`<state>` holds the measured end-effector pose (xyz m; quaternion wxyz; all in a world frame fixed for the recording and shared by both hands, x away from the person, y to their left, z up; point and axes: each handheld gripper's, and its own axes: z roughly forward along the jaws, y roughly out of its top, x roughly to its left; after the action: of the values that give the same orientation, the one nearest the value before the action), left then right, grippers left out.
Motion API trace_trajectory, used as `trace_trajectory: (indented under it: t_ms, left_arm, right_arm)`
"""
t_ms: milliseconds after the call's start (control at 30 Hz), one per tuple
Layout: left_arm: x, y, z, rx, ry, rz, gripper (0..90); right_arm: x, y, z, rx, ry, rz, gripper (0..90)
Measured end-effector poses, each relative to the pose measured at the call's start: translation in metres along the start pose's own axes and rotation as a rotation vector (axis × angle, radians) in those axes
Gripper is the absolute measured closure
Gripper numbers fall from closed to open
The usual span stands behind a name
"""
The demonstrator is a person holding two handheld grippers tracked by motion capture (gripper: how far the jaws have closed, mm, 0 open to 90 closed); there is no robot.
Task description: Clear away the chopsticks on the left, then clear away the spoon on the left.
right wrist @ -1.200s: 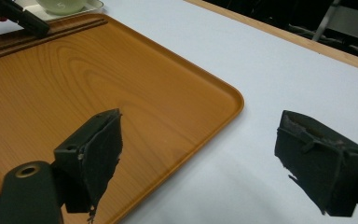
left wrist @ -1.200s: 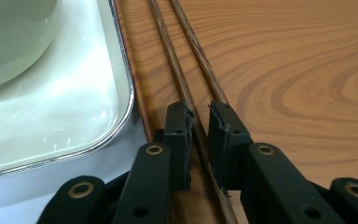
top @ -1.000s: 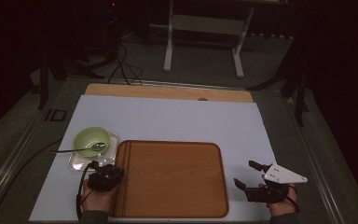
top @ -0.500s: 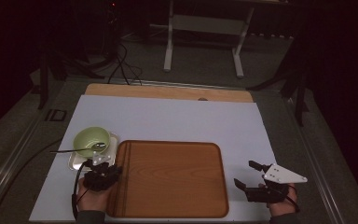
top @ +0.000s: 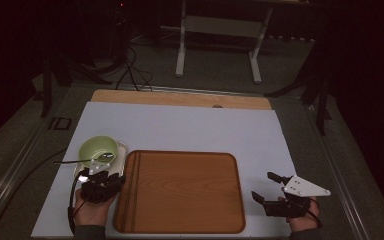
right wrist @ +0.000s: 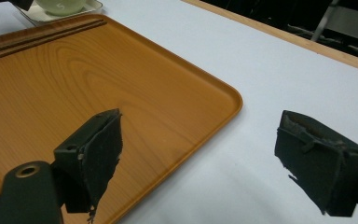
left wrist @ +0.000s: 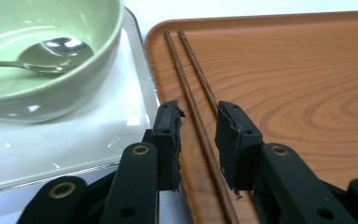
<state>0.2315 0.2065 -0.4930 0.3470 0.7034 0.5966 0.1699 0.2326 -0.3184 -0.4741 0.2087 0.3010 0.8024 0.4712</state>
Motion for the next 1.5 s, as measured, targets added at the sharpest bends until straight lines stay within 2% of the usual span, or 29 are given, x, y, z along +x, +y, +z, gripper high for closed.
trace_trajectory:
  t_ms: [267, 467, 533, 733, 1367, 1500]
  left_arm:
    - [0.009, 0.001, -0.008, -0.018, 0.01, -0.009, 69.4]
    - [0.011, 0.003, -0.012, -0.037, 0.011, 0.021, 67.2]
    - [0.013, 0.004, -0.014, -0.035, 0.036, 0.044, 66.1]
    - [0.017, 0.005, -0.018, -0.04, 0.067, 0.064, 64.8]
    - [0.041, 0.002, -0.03, -0.063, 0.133, 0.004, 60.0]
    - [0.05, 0.001, -0.032, -0.068, 0.166, -0.033, 59.4]
  right_arm:
    - [0.0, 0.0, 0.0, -0.001, 0.0, -0.001, 14.8]
    - [-0.001, 0.0, -0.002, -0.004, -0.003, 0.0, 14.8]
    - [-0.001, -0.001, -0.002, -0.006, -0.003, 0.002, 14.8]
    - [-0.001, -0.001, -0.002, -0.005, -0.005, 0.001, 14.8]
    - [-0.001, -0.001, -0.002, -0.006, -0.005, 0.0, 14.7]
    - [-0.001, -0.001, -0.002, -0.008, -0.006, 0.001, 14.7]
